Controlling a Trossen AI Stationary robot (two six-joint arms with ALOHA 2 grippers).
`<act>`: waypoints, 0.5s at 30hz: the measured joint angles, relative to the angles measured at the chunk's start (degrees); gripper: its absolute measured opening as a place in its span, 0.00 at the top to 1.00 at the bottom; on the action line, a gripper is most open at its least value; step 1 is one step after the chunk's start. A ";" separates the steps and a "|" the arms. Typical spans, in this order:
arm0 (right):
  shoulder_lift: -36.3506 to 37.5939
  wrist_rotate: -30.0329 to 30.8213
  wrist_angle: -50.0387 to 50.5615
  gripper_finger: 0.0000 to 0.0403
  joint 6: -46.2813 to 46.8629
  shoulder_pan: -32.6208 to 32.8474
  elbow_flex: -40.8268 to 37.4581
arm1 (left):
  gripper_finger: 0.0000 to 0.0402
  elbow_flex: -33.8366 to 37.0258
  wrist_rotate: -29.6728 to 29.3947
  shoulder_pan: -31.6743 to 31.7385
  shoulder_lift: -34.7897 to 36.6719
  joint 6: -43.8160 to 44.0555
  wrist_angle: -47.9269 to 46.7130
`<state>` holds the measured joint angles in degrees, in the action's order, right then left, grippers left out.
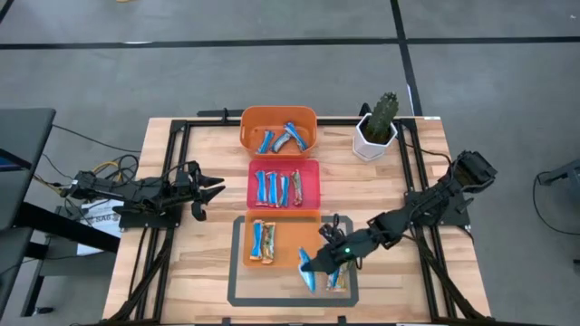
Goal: Pick and place Granola Bars by type
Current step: Put the yellow granola bar into the bottom orange bin
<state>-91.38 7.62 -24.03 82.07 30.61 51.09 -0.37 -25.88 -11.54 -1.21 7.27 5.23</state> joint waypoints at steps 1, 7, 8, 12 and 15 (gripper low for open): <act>-0.02 -0.03 0.05 0.89 -0.60 -0.45 0.51 | 0.74 0.00 0.00 0.00 0.00 -0.01 0.00; 0.01 -0.18 0.16 0.89 -3.96 -2.81 3.43 | 0.74 0.01 0.00 0.00 0.00 0.00 0.00; -0.01 -0.18 0.17 0.89 -4.55 -3.19 3.83 | 0.74 0.01 0.00 0.00 0.00 -0.01 -0.01; 0.00 -0.18 0.20 0.89 -6.08 -4.71 5.16 | 0.74 0.01 0.00 0.01 0.00 0.00 -0.01; 0.01 -0.21 0.16 0.89 -6.22 -5.77 5.97 | 0.74 0.01 -0.01 0.01 0.00 -0.01 0.01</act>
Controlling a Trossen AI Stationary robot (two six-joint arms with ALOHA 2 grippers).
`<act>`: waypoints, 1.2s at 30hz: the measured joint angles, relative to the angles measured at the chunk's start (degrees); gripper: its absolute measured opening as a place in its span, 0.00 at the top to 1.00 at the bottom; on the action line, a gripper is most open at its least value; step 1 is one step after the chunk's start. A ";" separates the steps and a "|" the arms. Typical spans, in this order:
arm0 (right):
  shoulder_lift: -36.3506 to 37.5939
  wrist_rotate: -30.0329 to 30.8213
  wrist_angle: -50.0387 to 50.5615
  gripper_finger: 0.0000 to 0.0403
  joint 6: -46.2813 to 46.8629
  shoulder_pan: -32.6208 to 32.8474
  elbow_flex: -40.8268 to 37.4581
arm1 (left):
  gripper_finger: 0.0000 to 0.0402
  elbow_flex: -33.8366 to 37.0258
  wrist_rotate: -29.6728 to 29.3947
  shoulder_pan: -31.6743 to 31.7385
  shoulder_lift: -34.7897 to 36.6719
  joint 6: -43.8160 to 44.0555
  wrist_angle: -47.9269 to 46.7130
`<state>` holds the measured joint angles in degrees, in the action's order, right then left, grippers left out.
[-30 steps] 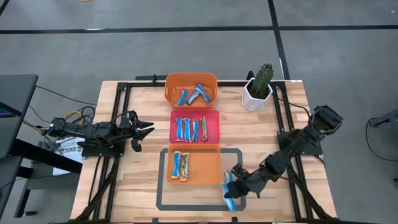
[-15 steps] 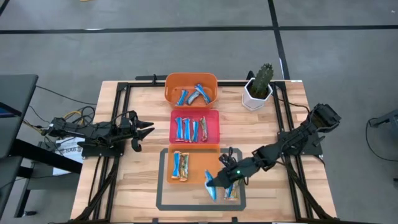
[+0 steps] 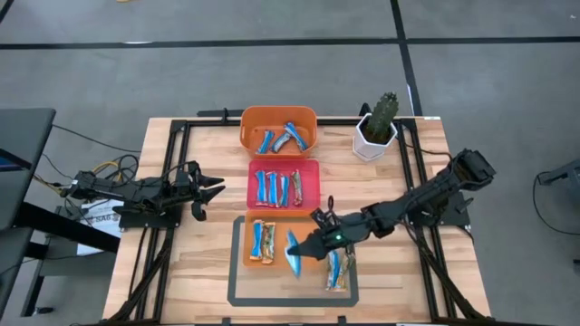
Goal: Pick and place Granola Bars by type
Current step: Put the yellow granola bar into the bottom orange bin
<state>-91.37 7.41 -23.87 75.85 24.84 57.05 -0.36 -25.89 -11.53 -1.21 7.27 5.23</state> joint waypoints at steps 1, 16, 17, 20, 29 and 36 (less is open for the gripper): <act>0.00 -0.01 -0.01 0.89 -0.01 -0.33 0.11 | 0.74 0.00 0.00 -0.02 0.00 0.00 -0.02; 0.00 -0.14 9.65 0.89 3.83 -4.22 0.11 | 0.74 -0.01 0.00 0.00 0.00 0.00 0.00; 0.00 -0.14 11.23 0.89 4.21 -4.61 0.20 | 0.74 -0.01 0.01 0.00 0.00 0.00 -0.01; 0.00 0.01 18.43 0.89 4.66 -5.82 1.68 | 0.74 0.00 0.01 -0.01 0.00 0.00 0.00; -0.92 2.06 34.04 0.89 1.85 -9.76 8.36 | 0.74 -0.01 0.01 -0.01 0.00 0.02 0.00; -3.08 1.52 34.19 0.89 2.17 -11.01 10.43 | 0.74 -0.01 0.00 -0.01 0.00 0.01 0.00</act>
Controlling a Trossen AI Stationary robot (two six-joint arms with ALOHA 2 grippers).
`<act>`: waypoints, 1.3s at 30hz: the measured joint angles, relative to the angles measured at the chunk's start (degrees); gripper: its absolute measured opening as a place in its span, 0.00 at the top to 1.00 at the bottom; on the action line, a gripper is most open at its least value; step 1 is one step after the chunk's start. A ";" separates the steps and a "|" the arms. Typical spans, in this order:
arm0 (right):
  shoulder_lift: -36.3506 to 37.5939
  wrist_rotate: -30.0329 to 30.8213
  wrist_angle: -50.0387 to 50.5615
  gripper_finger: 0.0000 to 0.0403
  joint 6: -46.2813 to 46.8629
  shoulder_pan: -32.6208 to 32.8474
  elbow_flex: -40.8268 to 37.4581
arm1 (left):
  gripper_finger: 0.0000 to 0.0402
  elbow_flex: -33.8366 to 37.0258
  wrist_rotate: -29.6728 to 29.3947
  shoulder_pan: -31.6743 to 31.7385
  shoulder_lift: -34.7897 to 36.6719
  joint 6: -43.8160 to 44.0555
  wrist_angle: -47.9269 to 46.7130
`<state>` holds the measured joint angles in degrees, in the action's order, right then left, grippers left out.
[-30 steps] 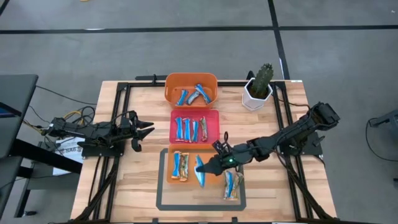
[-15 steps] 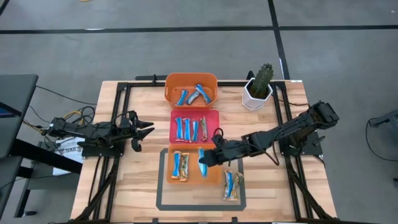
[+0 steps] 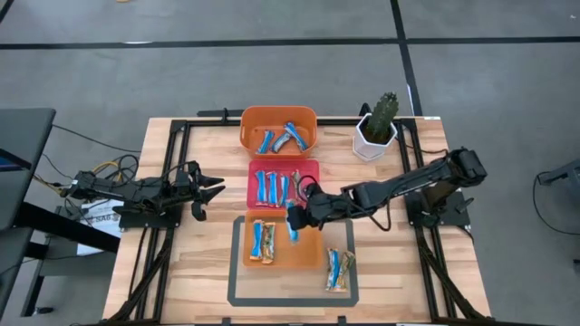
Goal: Pick and place Granola Bars by type
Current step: Put the yellow granola bar into the bottom orange bin
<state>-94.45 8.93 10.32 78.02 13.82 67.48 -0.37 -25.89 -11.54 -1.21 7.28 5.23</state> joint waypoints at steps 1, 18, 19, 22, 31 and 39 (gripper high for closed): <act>-0.54 0.03 -0.49 0.89 0.54 -0.01 0.61 | 0.74 0.01 0.00 -0.01 0.00 -0.02 -0.02; -14.80 -7.59 0.43 0.89 4.99 1.28 8.50 | 0.74 0.01 0.00 0.01 -0.02 -0.02 -0.01; -14.91 -7.88 1.83 0.89 5.35 1.38 8.27 | 0.74 0.01 0.00 0.01 -0.02 -0.02 0.00; -16.51 -8.97 0.72 0.89 7.33 1.53 8.61 | 0.74 0.00 0.02 0.01 -0.02 -0.02 -0.02; -16.52 -10.35 3.04 0.89 7.23 0.10 8.40 | 0.74 0.01 0.02 0.00 -0.02 0.00 0.00; -16.53 -10.37 5.06 0.89 7.23 -1.43 8.40 | 0.74 -0.01 0.02 0.01 -0.02 -0.01 -0.02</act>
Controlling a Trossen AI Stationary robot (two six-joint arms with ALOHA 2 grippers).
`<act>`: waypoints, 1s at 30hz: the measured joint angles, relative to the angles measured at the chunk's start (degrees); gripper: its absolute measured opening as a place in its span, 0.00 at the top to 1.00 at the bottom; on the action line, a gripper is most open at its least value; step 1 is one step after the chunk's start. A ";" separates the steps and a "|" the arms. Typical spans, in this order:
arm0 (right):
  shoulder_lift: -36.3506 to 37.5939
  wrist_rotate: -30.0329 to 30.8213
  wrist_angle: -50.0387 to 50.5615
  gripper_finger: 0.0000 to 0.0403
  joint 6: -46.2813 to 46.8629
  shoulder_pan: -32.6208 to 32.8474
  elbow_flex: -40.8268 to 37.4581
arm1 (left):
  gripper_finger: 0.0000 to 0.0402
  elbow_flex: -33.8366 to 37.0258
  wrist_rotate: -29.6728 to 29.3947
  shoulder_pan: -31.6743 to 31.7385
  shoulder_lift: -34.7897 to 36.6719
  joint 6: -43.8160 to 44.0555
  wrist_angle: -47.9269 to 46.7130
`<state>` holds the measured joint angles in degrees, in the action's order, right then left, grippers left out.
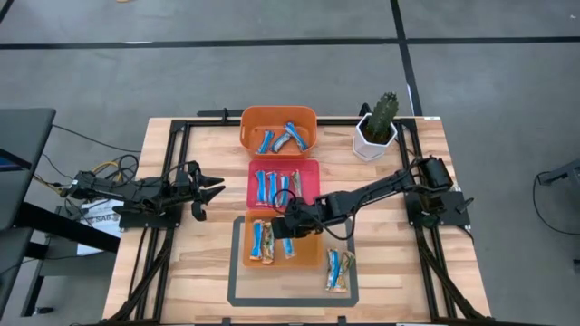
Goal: Pick and place Granola Bars by type
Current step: Put the yellow granola bar into the bottom orange bin
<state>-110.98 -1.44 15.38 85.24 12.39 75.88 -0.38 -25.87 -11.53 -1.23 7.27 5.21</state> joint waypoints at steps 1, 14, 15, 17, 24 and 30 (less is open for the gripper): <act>0.00 -0.01 0.11 0.89 0.19 -0.12 0.00 | 0.74 0.02 -0.02 -0.02 0.00 0.01 0.00; 0.00 -0.10 0.77 0.81 1.06 -0.16 0.00 | 0.74 0.01 0.00 -0.01 0.00 0.02 0.01; 0.02 -0.09 0.88 0.81 1.61 -0.16 0.00 | 0.74 0.01 0.00 -0.01 0.00 0.01 0.01; 0.02 -0.08 0.89 0.80 1.93 -0.16 0.00 | 0.74 0.02 0.00 0.00 0.00 0.01 0.00; 0.01 -0.06 0.87 0.80 1.77 -0.16 0.00 | 0.74 0.01 0.00 0.00 0.00 0.01 0.00; 0.02 0.27 -1.32 0.80 1.28 -0.05 -0.02 | 0.74 0.02 -0.02 0.00 0.00 0.02 0.00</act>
<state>-110.96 -1.17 14.06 86.52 12.34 75.85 -0.36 -25.89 -11.53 -1.23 7.29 5.21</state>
